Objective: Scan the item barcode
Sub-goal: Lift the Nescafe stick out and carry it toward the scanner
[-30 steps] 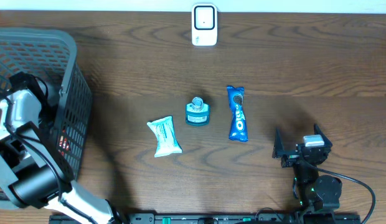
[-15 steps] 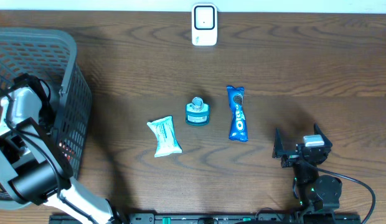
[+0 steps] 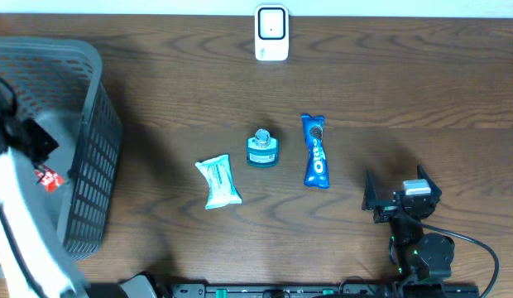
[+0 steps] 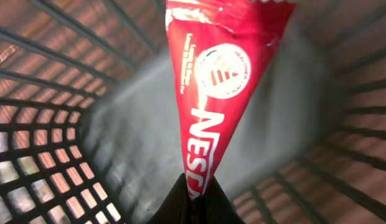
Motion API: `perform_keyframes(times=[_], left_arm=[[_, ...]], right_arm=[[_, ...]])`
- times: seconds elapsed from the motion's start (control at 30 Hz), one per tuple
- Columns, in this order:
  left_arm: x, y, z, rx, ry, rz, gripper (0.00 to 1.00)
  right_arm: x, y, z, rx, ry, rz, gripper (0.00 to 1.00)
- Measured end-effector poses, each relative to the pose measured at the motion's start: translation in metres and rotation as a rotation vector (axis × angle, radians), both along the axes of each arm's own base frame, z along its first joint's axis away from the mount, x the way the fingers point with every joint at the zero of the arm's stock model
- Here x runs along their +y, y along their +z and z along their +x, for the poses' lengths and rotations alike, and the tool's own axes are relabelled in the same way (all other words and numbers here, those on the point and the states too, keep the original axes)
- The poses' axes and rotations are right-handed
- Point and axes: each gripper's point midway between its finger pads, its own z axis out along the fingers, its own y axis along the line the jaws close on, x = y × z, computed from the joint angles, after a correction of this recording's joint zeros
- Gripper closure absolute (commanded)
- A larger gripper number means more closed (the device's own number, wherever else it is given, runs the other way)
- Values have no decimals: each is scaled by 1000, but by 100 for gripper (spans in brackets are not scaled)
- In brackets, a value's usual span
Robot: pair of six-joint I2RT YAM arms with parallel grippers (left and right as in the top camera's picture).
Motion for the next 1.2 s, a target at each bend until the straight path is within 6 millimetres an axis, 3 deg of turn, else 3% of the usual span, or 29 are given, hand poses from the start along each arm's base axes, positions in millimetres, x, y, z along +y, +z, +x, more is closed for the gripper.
perform_keyframes(times=[0.23, 0.47, 0.63, 0.87, 1.0, 1.1, 1.2], left_arm=[[-57, 80, -21, -299, -128, -11, 93], [-156, 122, -23, -533, -476, -162, 93], [-218, 123, -19, -537, -720, -302, 93], [-286, 109, -12, -446, -948, -457, 93], [-338, 104, -14, -405, -1165, -494, 93], [-378, 93, -16, -354, -1309, -491, 93], [-412, 70, -7, -277, -1387, -445, 93]], right_arm=[[0, 0, 0, 0, 0, 0, 1], [0, 0, 0, 0, 0, 0, 1], [0, 0, 0, 0, 0, 0, 1], [0, 0, 0, 0, 0, 0, 1], [0, 0, 0, 0, 0, 0, 1], [0, 0, 0, 0, 0, 0, 1], [0, 0, 0, 0, 0, 0, 1]])
